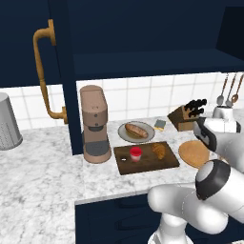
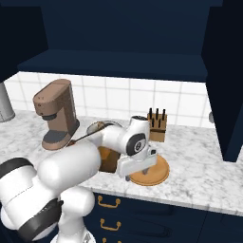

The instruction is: From the different types of pastries on the counter, select a croissant and place it on the cutting board. Then retrieve a jar of jam from the cabinet and place it alongside the croissant on the cutting board.

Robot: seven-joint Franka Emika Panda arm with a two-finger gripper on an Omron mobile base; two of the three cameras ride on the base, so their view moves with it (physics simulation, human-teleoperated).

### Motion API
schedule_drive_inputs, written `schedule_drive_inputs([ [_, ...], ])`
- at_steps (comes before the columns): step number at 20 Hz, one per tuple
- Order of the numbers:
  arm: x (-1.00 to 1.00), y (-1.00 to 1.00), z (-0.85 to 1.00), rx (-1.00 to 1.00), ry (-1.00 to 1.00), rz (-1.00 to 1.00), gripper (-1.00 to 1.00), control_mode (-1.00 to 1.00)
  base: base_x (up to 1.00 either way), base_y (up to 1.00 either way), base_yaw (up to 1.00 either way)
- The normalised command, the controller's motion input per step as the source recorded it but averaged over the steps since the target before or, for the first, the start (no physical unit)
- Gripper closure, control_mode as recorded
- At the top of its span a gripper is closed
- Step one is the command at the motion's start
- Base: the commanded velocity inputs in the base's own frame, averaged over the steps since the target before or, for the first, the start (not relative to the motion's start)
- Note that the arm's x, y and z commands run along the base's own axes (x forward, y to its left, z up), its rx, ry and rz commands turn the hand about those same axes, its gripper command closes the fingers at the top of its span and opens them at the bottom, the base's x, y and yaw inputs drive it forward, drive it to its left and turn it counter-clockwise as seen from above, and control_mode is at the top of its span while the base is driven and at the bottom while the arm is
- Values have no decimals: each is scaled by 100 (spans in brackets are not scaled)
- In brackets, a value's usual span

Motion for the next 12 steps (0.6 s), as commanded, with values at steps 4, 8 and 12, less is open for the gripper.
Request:
schedule_drive_inputs([
  [4, -59, -84, -8, 6, 7, 0, -100, -100, 0, 0, 0],
  [8, -27, -41, -14, 3, 14, -2, -100, -100, 0, 0, 0],
  [12, -36, -9, -18, 0, 15, -13, -100, -100, 0, 0, 0],
])
